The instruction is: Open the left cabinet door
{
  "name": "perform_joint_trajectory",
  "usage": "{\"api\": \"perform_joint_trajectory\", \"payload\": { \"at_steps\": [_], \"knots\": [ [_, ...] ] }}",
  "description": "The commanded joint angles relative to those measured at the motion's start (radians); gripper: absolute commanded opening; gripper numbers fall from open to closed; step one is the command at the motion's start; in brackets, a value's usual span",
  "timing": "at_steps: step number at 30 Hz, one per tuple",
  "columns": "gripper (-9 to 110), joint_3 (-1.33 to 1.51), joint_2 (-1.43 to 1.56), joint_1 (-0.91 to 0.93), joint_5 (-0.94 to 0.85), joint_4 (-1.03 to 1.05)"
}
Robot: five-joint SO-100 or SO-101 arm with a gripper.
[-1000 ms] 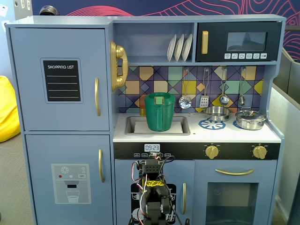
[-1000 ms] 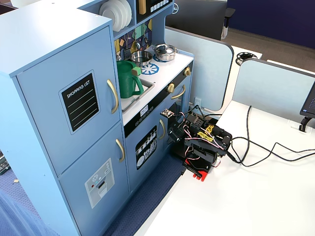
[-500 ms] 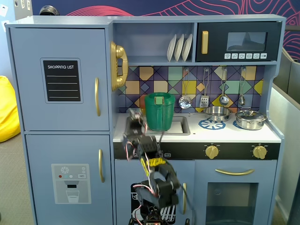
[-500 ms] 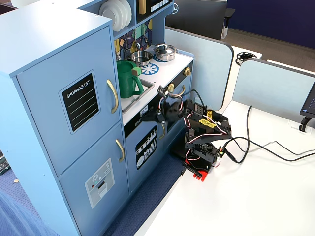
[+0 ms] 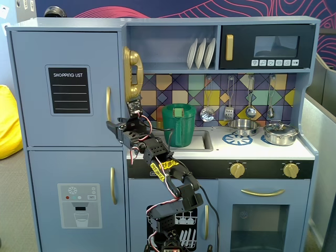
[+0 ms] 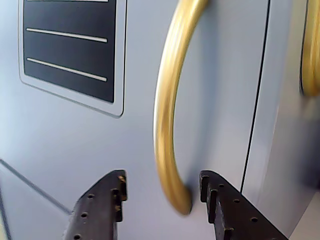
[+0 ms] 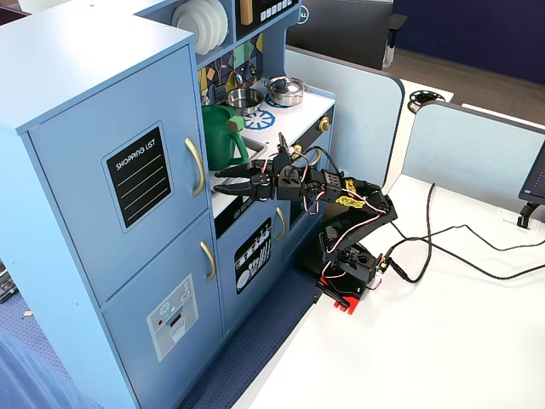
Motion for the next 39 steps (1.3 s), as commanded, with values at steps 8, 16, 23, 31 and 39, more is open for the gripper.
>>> {"api": "perform_joint_trajectory", "payload": {
  "at_steps": [8,16,23,31,39],
  "knots": [
    [20,-0.222,-0.156,0.015,-0.023,-0.037],
    [19,-0.322,-0.293,-0.055,-0.094,-0.072],
    [17,-0.285,-0.252,-0.241,-0.345,-0.054],
    [16,-0.258,-0.178,-0.377,-0.535,-0.026],
    [15,-0.161,0.012,-0.311,-0.522,0.057]
  ]
}}
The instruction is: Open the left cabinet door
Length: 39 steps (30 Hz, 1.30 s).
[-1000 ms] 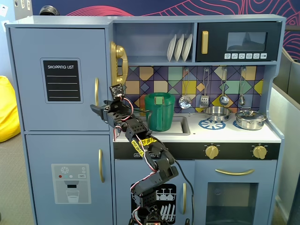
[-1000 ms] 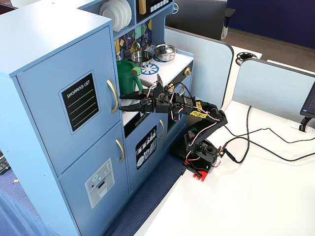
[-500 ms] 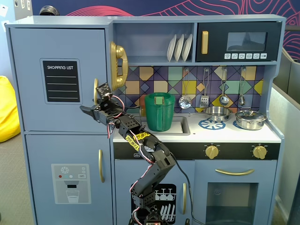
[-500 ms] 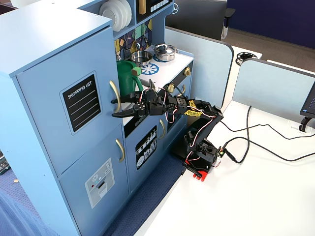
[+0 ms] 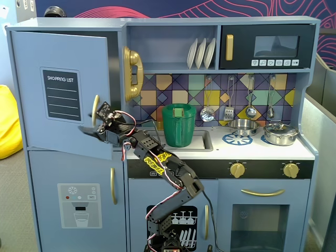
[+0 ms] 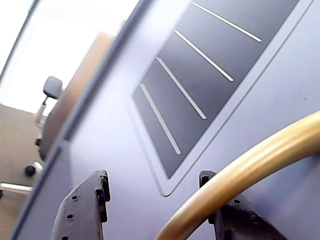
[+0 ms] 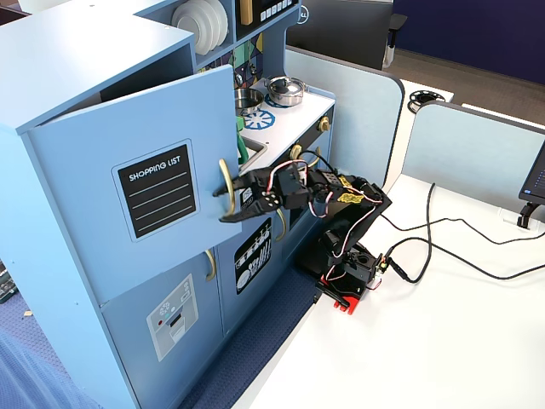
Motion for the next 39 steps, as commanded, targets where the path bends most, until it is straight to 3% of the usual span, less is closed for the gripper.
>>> {"api": "perform_joint_trajectory", "payload": {
  "at_steps": [1,10,17,23,30,39],
  "knots": [
    [15,0.041,0.146,0.051,0.018,0.046],
    [14,0.104,0.408,0.245,0.132,0.299],
    [13,0.012,0.373,0.532,0.495,0.494],
    [12,-0.083,0.212,0.627,0.726,0.548],
    [11,-0.126,0.098,0.552,0.683,0.502],
    [10,-0.107,0.041,0.357,0.371,0.325]
  ]
}}
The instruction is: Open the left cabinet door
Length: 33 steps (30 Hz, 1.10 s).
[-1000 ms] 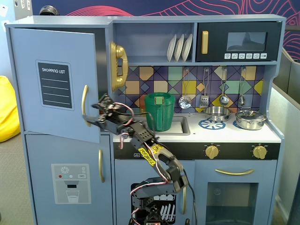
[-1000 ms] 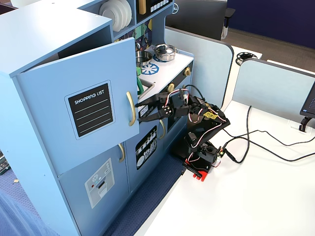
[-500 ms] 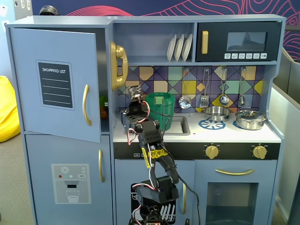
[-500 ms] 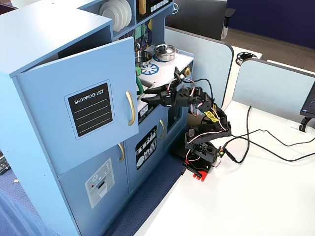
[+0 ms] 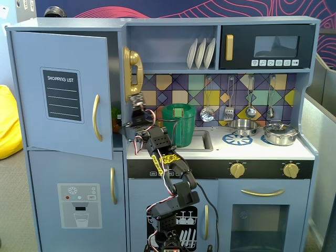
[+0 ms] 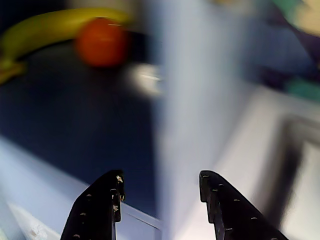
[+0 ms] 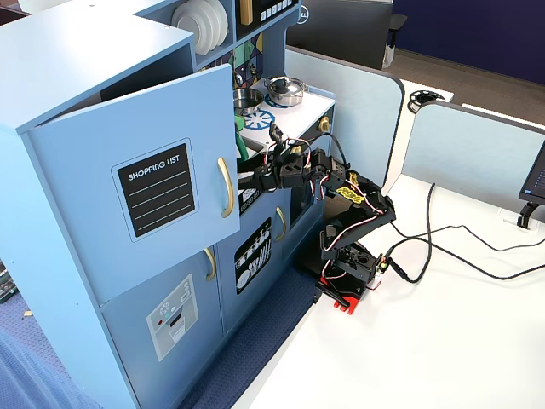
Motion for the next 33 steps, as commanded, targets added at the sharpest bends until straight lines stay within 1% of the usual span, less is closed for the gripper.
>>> {"api": "perform_joint_trajectory", "payload": {
  "at_steps": [1,4,8,14,17,23,28,31,33],
  "knots": [
    [10,-0.051,-0.020,-0.104,-0.169,-0.117],
    [10,-0.051,-0.037,-0.204,-0.298,-0.187],
    [10,-0.052,-0.055,-0.325,-0.420,-0.252],
    [10,-0.052,-0.087,-0.517,-0.543,-0.351],
    [9,-0.046,-0.095,-0.586,-0.569,-0.390],
    [9,-0.038,-0.110,-0.664,-0.609,-0.460],
    [9,-0.032,-0.120,-0.727,-0.650,-0.472],
    [9,-0.031,-0.127,-0.736,-0.655,-0.489],
    [8,-0.025,-0.124,-0.706,-0.643,-0.508]
  ]
}}
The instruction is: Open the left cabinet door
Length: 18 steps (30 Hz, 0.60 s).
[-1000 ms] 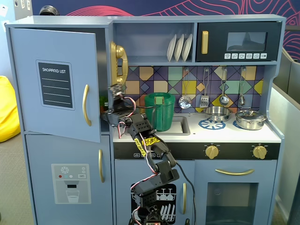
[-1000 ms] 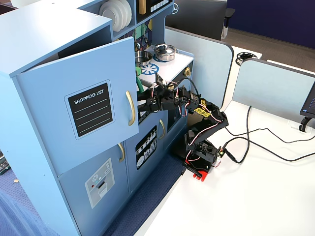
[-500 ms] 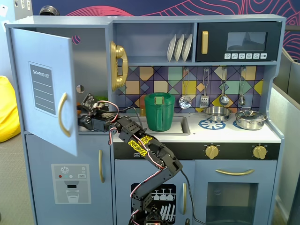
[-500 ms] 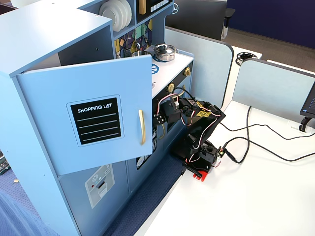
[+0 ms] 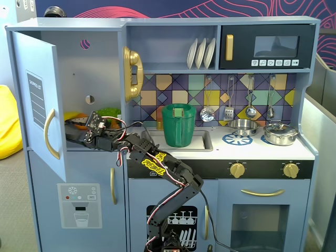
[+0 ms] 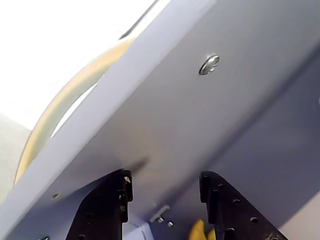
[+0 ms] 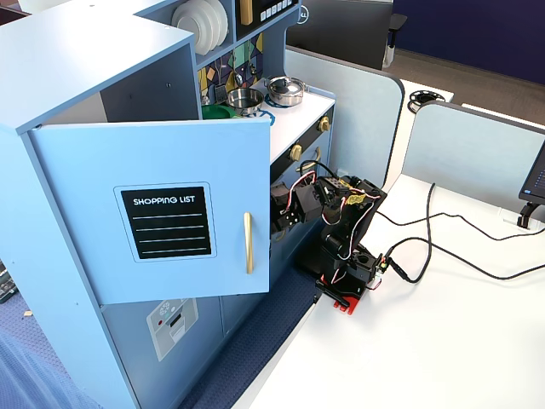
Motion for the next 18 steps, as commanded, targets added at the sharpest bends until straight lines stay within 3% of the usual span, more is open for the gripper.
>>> {"api": "perform_joint_trajectory", "payload": {
  "at_steps": [1,6,12,18],
  "knots": [
    [8,-0.018,0.012,0.041,0.015,-0.046],
    [9,0.083,0.124,0.434,0.236,0.046],
    [7,0.249,0.308,0.957,0.548,0.506],
    [5,0.523,0.532,1.261,0.696,0.954]
  ]
}}
